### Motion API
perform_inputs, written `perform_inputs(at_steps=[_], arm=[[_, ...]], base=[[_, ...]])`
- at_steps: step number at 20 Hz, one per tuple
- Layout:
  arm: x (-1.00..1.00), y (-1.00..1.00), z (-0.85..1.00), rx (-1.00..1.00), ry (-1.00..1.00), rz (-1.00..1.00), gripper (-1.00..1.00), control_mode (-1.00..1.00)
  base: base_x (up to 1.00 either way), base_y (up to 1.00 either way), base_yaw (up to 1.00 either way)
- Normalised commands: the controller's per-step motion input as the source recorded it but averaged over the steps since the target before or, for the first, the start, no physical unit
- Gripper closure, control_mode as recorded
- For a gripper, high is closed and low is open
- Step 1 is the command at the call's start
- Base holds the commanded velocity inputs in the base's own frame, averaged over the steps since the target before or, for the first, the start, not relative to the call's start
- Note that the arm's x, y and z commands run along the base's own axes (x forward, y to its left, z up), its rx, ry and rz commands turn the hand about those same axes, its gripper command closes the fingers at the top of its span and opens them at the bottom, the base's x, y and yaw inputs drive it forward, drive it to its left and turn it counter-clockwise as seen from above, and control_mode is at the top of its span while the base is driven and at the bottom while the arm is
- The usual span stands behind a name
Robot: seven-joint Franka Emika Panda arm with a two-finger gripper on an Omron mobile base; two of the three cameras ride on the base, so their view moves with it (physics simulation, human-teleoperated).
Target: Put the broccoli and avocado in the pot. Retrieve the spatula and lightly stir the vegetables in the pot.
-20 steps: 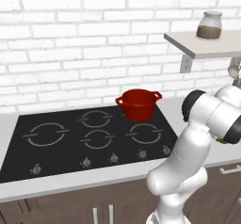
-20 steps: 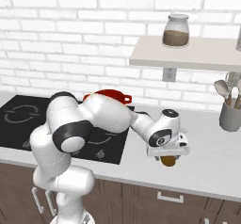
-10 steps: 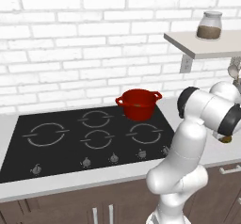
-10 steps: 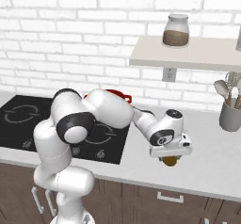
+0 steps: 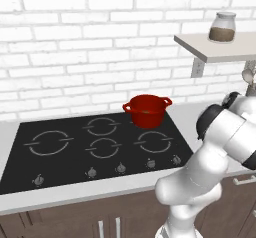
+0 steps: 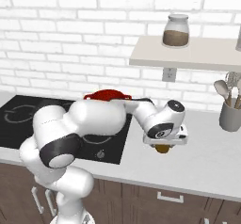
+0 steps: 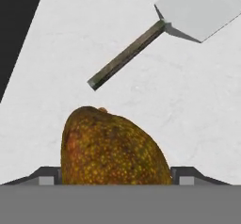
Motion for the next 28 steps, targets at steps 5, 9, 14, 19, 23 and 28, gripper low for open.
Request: perform_inputs(at_steps=[5,9,14,19,23,28], arm=[[0.00,1.00,0.52,0.00,-0.10,-0.21,1.00,-1.00],[0.00,0.97,0.06,0.01,-0.09,-0.23,1.00,-1.00],[0.00,0.86,0.13,0.05,-0.07,-0.24,1.00,-1.00],[0.00,0.81,0.73,0.06,-0.01,-0.21,1.00,-1.00],[0.46,0.77,0.61,0.04,0.00,-0.09,1.00,-1.00],[0.75,0.59,0.27,0.00,0.00,0.00,1.00,-1.00]], base=[[0.00,0.00,0.00],[0.00,0.00,0.00],[0.00,0.00,0.00],[0.00,0.00,0.00],[0.00,0.00,0.00],[0.00,0.00,0.00]])
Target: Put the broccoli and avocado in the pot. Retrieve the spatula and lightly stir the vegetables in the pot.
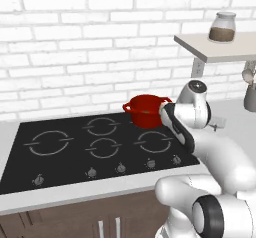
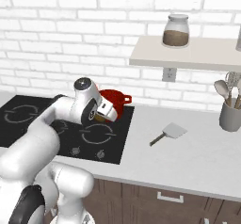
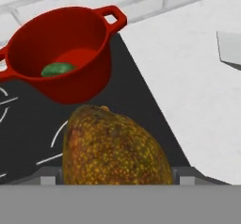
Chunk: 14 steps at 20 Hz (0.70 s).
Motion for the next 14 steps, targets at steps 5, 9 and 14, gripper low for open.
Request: perform_inputs(at_steps=[5,9,14], arm=[[0.85,0.18,0.50,0.00,0.18,0.00,1.00,-1.00],[0.69,0.01,0.31,0.00,0.17,0.00,1.00,-1.00],[0.55,0.02,-0.06,0.00,0.01,-0.04,1.00,-1.00]], base=[[0.00,0.00,0.00],[0.00,0.00,0.00],[0.00,0.00,0.00]])
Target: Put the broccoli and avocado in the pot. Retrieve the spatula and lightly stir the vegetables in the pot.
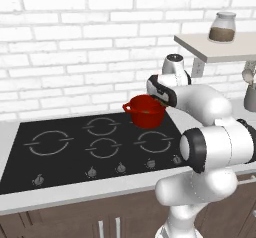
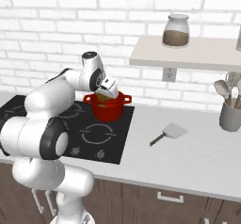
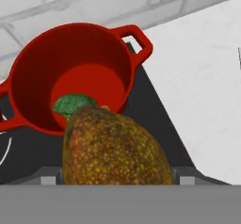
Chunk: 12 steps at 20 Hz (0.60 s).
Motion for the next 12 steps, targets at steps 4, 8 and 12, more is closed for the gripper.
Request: perform_inputs(at_steps=[4,8,12], arm=[[0.48,0.09,-0.21,0.00,0.00,-0.05,1.00,-1.00],[0.35,0.14,-0.28,0.00,0.00,-0.02,1.00,-1.00],[0.30,0.14,-0.40,0.00,0.00,-0.01,1.00,-1.00]], base=[[0.00,0.00,0.00],[0.00,0.00,0.00],[0.00,0.00,0.00]])
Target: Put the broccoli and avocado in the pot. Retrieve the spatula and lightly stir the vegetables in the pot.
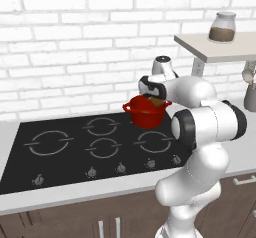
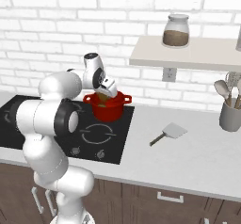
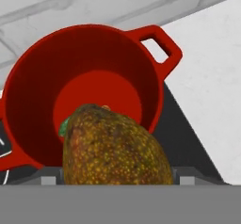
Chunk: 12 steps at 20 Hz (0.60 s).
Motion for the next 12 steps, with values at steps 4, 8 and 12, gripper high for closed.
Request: perform_inputs(at_steps=[4,8,12], arm=[[0.14,0.05,-0.40,0.00,0.01,0.00,1.00,-1.00],[0.28,0.01,-0.23,0.00,0.00,0.00,1.00,-1.00],[0.12,0.01,-0.19,0.00,0.01,0.00,1.00,-1.00]], base=[[0.00,0.00,0.00],[0.00,0.00,0.00],[0.00,0.00,0.00]])
